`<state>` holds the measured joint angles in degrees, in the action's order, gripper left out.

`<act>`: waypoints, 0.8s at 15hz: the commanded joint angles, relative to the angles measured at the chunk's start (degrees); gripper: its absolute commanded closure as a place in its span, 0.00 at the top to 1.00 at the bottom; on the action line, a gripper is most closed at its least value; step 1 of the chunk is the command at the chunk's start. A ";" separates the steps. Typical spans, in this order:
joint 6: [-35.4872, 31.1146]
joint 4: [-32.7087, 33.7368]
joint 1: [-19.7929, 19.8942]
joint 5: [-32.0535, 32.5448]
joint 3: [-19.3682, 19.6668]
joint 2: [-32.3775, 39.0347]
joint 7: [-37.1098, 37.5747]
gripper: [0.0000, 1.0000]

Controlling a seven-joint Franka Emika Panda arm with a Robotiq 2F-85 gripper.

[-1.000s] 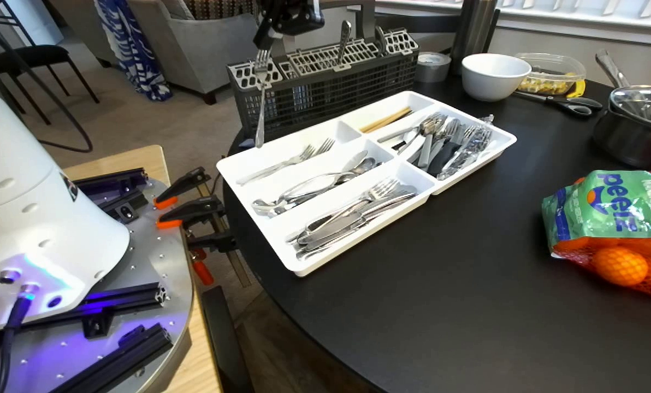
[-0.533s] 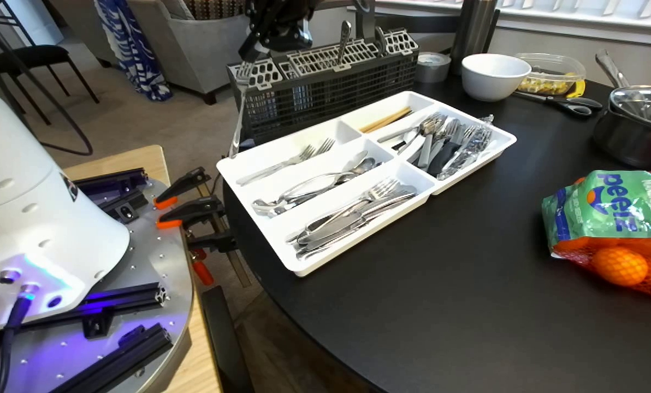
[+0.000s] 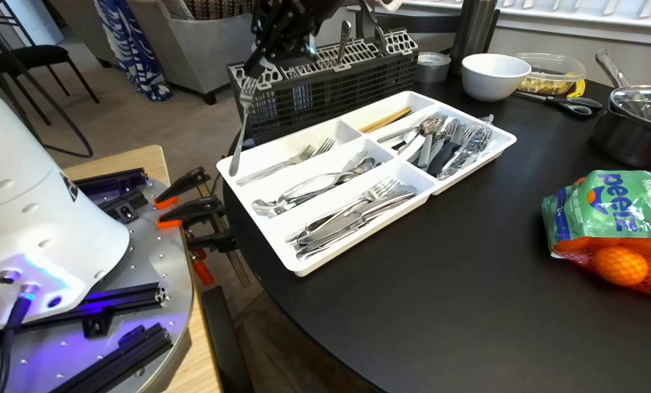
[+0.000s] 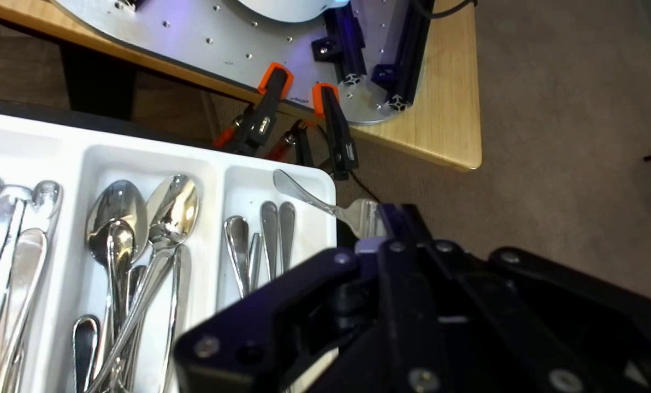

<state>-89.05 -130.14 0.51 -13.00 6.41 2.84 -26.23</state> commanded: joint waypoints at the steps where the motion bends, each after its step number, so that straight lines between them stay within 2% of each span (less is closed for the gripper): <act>1: 0.71 1.55 1.15 1.10 -1.51 2.18 1.99 0.01; 8: -1.27 3.47 1.73 2.27 -1.56 5.28 4.95 0.01; 9: -1.38 3.81 1.78 3.10 -1.55 5.52 5.81 0.27; 10: -1.30 4.03 1.87 3.79 -1.60 5.68 6.19 0.28; 12: -1.48 4.40 1.98 5.06 -1.70 5.72 6.93 0.40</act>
<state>-90.18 -126.54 1.46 -10.22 5.82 8.30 -21.67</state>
